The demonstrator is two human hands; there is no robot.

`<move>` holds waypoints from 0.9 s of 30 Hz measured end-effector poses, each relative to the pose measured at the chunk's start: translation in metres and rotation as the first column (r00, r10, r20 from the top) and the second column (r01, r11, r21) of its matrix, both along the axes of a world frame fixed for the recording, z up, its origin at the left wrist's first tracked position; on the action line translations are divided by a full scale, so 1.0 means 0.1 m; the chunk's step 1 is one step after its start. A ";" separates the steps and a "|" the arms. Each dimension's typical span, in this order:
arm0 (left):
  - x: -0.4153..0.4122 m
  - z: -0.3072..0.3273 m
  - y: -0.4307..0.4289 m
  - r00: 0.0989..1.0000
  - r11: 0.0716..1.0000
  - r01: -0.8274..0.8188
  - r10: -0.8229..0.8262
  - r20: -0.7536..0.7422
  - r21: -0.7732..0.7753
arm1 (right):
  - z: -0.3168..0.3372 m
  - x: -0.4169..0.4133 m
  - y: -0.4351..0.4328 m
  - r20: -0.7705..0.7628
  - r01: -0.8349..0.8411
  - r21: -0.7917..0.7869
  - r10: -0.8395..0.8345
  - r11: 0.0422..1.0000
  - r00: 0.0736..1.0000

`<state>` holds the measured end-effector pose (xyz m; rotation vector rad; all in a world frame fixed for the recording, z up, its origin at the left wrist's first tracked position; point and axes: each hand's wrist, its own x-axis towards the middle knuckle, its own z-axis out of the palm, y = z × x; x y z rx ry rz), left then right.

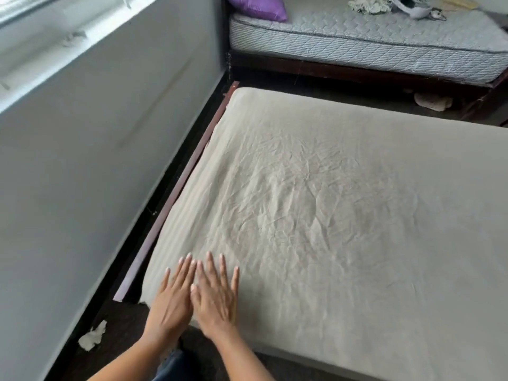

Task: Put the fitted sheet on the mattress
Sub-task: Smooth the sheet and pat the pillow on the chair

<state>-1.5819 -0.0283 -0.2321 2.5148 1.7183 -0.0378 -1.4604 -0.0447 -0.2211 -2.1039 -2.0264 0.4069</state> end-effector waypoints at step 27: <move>1.06 2.72 1.27 0.822 0.821 0.564 -0.568 0.026 0.094 | 2.56 0.55 0.67 0.190 0.534 0.139 -0.551 0.834 0.812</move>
